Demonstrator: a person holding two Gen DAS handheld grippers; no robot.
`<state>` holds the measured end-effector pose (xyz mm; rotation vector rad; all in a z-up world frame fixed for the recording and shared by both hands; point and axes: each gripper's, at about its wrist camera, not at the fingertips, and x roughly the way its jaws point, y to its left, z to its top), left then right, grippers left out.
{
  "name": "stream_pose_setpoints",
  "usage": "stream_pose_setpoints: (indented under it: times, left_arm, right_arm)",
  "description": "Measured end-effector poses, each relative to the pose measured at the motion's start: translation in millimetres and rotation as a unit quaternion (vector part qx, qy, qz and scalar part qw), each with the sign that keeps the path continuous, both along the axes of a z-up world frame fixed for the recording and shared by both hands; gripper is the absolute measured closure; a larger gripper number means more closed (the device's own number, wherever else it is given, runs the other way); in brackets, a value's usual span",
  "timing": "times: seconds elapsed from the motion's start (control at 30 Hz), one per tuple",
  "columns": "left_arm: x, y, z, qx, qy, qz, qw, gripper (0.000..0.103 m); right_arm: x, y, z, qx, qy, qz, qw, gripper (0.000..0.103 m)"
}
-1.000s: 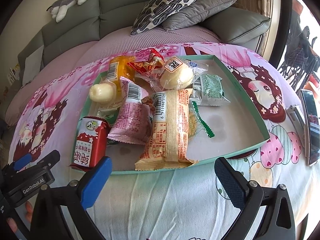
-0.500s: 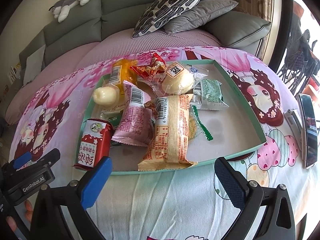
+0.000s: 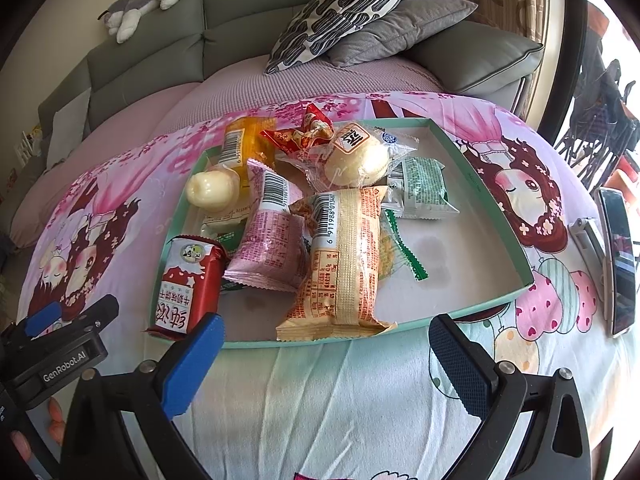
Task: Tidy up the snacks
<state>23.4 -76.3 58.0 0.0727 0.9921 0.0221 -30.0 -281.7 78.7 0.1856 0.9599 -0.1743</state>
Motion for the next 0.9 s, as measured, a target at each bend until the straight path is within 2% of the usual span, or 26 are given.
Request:
stream_pose_setpoints:
  times: [0.67,0.8,0.9]
  left_arm:
    - [1.0,0.8,-1.7,0.002,0.002,0.007,1.0000,0.005]
    - [-1.7,-0.5,3.6,0.008,-0.015,0.009,0.9998,0.005]
    - [0.0,-0.5,2.8,-0.007,-0.009,0.005,0.9999,0.005]
  right_arm:
    - [0.6,-1.0,-4.1,0.002,0.006,-0.001,1.000,0.000]
    - [0.8,-0.9,-4.7,0.003,0.007,-0.001,1.000,0.000]
    - [0.8,-0.8,-5.0,0.003,0.007,-0.002,1.000,0.000]
